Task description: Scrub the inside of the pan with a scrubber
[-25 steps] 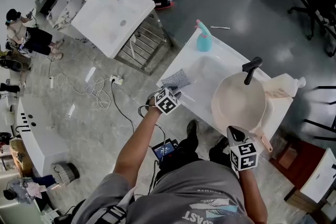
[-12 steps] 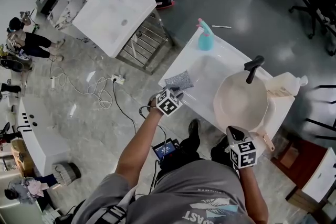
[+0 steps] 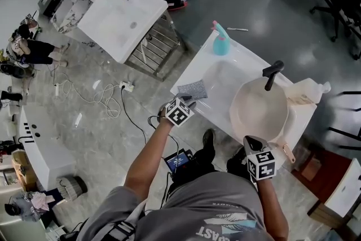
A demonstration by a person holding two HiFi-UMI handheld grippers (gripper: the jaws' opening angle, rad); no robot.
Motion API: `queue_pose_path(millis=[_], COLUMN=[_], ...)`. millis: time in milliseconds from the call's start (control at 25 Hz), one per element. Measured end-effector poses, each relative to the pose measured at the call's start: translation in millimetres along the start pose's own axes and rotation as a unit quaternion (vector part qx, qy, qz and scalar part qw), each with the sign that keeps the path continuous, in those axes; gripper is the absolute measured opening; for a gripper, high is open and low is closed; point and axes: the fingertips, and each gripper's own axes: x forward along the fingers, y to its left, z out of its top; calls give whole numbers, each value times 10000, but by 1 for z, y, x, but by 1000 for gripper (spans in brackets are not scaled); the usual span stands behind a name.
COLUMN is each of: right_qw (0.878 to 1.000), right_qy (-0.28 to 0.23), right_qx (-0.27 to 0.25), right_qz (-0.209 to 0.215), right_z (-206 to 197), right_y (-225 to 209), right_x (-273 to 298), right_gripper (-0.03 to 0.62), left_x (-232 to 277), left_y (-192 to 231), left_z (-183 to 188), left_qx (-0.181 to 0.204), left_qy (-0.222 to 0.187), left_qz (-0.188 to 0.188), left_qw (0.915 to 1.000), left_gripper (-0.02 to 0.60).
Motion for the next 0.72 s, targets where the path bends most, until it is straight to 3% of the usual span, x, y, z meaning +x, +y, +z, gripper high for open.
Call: queue_pose_path(millis=[720], right_qw=[10000], right_qy=[71], right_qx=[20], right_qz=[24], right_z=[4], right_y=[-8], right_x=[8], right_gripper=[2], left_x=[-3], left_y=[4], left_z=[-1], left_qx=[-263], left_qy=[-60], left_qz=[-13], left_qw=[9996], left_gripper=[110])
